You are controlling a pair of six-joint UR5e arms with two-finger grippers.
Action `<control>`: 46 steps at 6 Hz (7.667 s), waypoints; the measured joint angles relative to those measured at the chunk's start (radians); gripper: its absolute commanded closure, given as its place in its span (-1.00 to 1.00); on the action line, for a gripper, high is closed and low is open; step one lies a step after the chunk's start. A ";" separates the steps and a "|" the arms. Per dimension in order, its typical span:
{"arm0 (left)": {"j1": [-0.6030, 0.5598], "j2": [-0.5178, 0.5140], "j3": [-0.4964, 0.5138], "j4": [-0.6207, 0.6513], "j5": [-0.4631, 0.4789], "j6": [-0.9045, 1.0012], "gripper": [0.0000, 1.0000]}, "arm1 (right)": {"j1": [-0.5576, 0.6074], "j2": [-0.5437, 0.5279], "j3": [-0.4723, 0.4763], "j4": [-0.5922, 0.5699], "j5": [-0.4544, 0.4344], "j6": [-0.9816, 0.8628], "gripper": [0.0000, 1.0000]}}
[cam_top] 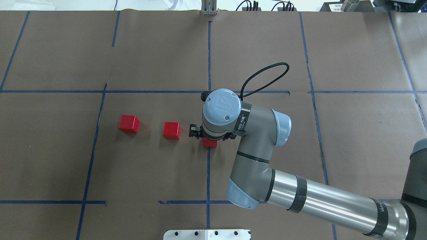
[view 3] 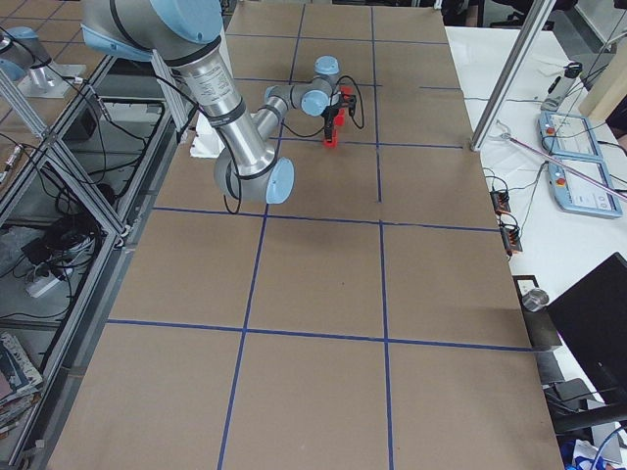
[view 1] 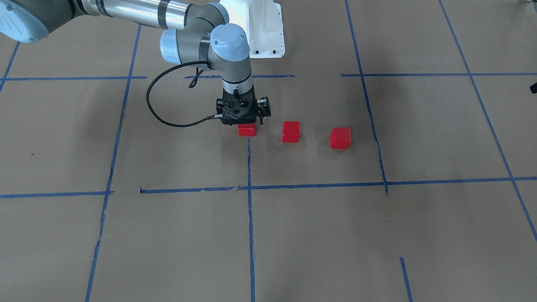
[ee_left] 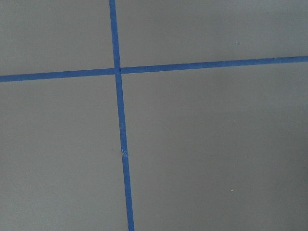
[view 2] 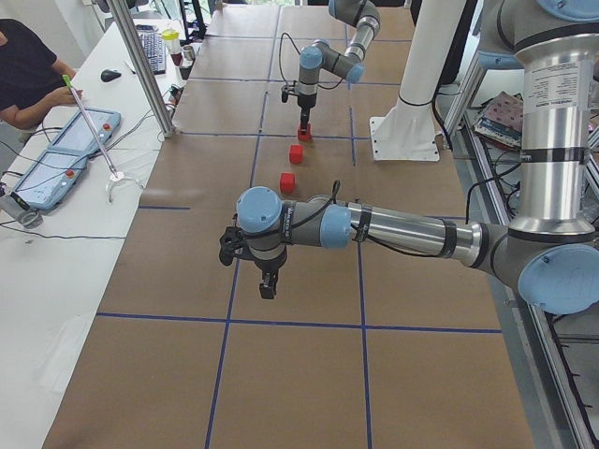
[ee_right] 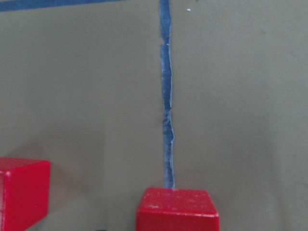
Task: Form red blocks into L shape at center
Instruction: 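Lower the red cube at the center and open the right gripper, then raise the right gripper away while the left arm reaches toward the red cubes, then grasp the red cube nearer the center with the left gripper, then carry the cube with the left gripper beside the placed cube, then lower the cube next to the placed cube and open the left gripper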
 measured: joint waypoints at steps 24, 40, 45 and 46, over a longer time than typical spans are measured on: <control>0.998 -0.748 0.207 -0.344 0.653 -1.306 1.00 | 0.458 -0.566 0.416 -0.055 0.438 -0.451 -1.00; 1.054 -0.938 0.415 -0.342 0.724 -1.379 -0.10 | 0.457 -0.575 0.417 -0.056 0.438 -0.440 -1.00; 1.056 -0.934 0.411 -0.343 0.725 -1.376 -0.99 | 0.457 -0.575 0.417 -0.056 0.439 -0.443 -1.00; 1.051 -0.932 0.386 -0.342 0.724 -1.376 -0.99 | 0.457 -0.575 0.418 -0.055 0.439 -0.444 -1.00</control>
